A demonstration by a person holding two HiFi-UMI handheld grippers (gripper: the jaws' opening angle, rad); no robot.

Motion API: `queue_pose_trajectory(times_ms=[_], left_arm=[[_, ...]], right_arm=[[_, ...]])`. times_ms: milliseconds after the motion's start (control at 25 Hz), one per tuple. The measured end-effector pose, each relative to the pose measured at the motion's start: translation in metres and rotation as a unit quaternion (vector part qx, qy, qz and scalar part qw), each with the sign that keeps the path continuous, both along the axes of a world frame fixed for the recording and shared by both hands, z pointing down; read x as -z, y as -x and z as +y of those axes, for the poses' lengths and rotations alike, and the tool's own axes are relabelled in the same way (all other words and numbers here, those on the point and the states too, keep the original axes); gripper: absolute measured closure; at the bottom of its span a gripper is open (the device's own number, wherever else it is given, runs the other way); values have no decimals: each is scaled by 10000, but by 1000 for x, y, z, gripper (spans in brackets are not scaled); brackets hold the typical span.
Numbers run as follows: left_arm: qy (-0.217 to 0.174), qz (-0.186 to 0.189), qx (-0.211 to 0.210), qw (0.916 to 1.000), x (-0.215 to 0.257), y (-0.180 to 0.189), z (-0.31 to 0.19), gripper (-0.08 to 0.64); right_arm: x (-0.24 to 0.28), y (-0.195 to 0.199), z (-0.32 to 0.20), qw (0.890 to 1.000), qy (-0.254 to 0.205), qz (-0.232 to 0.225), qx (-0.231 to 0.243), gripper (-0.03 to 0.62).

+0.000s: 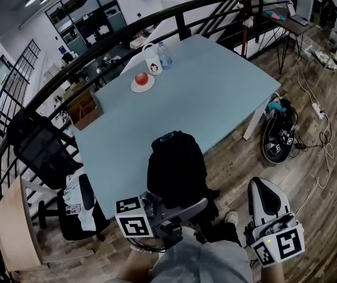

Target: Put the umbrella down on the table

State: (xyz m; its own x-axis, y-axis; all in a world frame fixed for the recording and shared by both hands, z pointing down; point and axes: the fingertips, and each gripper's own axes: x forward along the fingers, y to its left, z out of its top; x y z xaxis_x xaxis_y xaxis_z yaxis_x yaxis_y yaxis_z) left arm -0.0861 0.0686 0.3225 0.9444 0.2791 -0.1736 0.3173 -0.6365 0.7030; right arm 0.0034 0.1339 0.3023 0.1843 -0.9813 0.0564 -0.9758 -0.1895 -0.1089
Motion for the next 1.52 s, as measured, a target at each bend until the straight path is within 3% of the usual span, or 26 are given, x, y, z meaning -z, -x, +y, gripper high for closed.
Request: queue_pose_trajectory(times_ms=[720, 1000, 1520], left_arm=[[118, 138, 1242, 9921, 4, -108, 17, 302], [123, 80, 1653, 9861, 3, -117, 25, 302], [-49, 14, 2114, 9774, -2, -115, 8, 302]], right_arm=[[5, -130, 2, 9939, 43, 152, 1096, 592], [1, -146, -3, 9882, 24, 88, 1526, 592], [-11, -155, -17, 9841, -5, -20, 1779, 592]])
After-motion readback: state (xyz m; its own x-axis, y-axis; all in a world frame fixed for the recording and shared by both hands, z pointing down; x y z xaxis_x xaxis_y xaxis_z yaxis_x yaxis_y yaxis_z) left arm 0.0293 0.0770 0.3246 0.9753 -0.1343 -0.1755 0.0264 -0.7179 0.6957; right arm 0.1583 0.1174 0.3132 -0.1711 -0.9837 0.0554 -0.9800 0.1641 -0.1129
